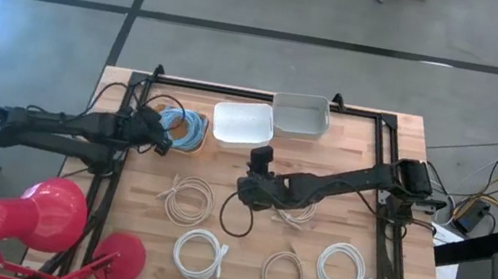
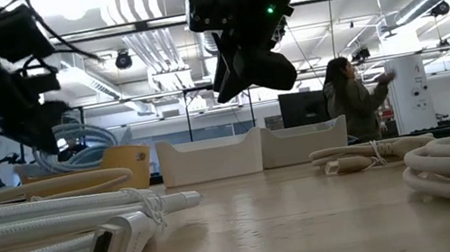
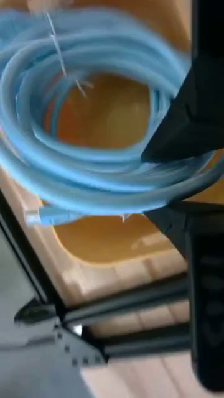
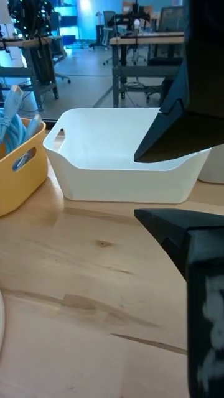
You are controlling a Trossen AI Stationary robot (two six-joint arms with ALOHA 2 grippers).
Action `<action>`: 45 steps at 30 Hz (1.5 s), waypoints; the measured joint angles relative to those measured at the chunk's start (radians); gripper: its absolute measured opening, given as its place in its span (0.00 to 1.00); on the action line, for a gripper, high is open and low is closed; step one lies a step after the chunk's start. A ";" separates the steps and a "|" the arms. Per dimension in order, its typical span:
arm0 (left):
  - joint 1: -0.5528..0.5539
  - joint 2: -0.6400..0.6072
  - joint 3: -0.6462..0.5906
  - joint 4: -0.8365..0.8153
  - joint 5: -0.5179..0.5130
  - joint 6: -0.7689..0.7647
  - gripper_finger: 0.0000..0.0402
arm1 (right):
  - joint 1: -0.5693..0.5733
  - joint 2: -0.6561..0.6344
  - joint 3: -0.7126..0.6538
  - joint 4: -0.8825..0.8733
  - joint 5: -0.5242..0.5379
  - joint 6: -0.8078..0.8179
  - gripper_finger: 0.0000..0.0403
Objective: Sort HDMI cables
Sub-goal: Put the blue HDMI cable into the orange bin, then put the top right brown HDMI cable into the white bin
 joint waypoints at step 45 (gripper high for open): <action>-0.010 0.004 0.141 0.205 0.010 0.197 0.46 | -0.037 -0.039 -0.002 -0.490 -0.159 0.361 0.31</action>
